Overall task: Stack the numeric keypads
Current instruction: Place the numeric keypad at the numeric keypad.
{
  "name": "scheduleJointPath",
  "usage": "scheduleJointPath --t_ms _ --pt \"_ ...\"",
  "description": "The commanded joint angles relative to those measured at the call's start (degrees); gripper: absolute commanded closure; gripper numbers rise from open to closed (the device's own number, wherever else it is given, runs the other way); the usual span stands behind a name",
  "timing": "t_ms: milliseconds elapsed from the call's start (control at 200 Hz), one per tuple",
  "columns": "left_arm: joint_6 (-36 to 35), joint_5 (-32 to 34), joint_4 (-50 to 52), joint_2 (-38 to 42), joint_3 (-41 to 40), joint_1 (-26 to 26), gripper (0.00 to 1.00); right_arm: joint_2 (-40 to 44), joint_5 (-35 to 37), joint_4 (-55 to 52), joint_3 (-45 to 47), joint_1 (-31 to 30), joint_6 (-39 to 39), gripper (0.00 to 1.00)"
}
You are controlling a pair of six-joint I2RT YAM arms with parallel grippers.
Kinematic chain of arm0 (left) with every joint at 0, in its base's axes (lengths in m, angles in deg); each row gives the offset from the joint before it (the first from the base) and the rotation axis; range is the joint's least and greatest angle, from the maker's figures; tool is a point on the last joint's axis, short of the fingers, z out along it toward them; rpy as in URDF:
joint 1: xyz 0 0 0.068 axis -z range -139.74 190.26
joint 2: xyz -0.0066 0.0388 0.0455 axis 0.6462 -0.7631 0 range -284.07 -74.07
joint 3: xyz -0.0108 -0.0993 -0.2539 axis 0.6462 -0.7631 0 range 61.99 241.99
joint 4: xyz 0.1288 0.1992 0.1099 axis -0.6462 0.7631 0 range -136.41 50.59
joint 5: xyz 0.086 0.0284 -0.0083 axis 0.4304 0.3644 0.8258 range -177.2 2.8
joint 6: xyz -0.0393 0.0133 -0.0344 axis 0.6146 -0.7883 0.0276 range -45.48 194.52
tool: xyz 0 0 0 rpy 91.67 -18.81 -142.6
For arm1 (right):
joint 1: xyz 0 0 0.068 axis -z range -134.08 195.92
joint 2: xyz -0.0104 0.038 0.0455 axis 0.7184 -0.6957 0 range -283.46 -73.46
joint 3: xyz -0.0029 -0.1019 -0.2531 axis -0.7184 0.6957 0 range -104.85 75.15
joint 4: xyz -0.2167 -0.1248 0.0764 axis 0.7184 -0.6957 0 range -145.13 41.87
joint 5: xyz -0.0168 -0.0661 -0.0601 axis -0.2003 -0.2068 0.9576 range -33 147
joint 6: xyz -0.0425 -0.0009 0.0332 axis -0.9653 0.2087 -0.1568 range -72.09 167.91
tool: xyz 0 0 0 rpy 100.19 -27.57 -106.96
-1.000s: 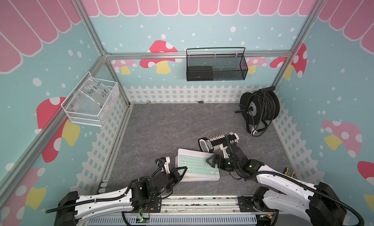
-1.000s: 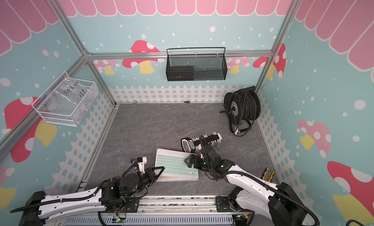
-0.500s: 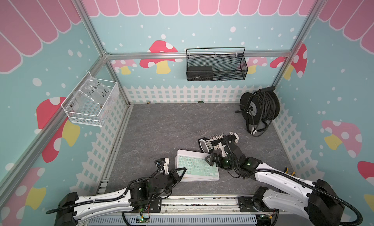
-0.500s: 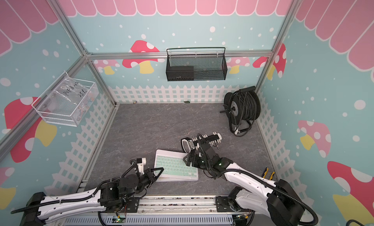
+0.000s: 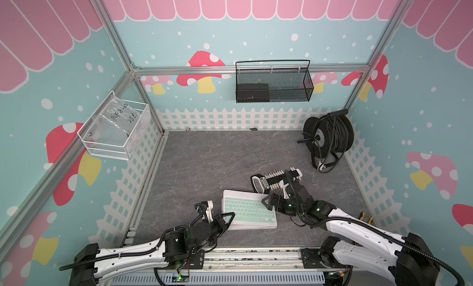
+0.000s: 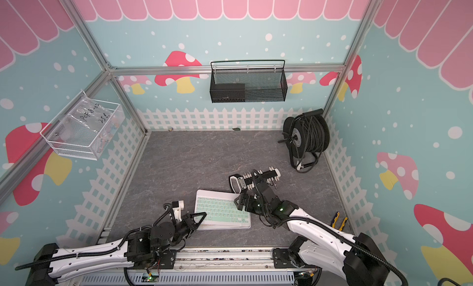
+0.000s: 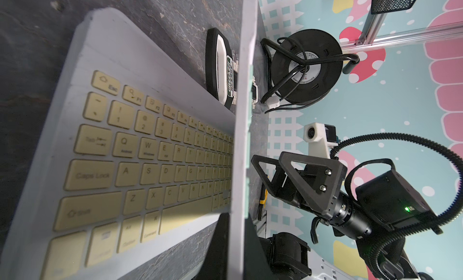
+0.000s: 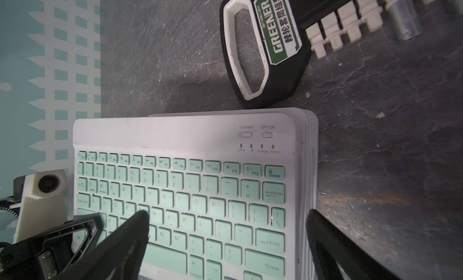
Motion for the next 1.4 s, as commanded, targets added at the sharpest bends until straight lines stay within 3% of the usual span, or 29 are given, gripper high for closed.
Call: scheduleJointPath --t_ms 0,90,245,345,831,1096,1396 --pt "1.0 2.93 2.77 1.15 -1.16 0.31 1.0 -1.13 -0.05 -0.35 0.17 -0.53 0.53 0.01" --pt "1.59 2.59 3.75 1.27 -1.11 0.4 1.0 -2.16 -0.23 -0.25 -0.18 -0.56 0.22 0.0" --pt "1.99 1.53 5.42 0.83 -0.49 0.64 0.71 -3.06 -0.45 0.57 -0.1 -0.55 0.3 0.0" --pt "2.21 1.3 7.05 0.24 0.34 0.75 0.59 -3.61 -0.7 2.02 -0.19 -0.55 0.7 0.0" --pt "4.89 -0.2 19.49 -1.35 6.37 0.8 0.23 -6.38 -1.01 3.07 -1.3 -0.64 -0.04 0.0" --pt "5.8 -0.8 26.92 -3.86 10.09 0.75 0.15 -5.95 -0.69 3.31 -0.81 -0.64 0.08 0.0" --pt "9.52 -1.43 34.02 -4.95 11.8 0.77 0.14 -5.18 -0.29 3.41 0.18 -0.69 0.43 0.0"
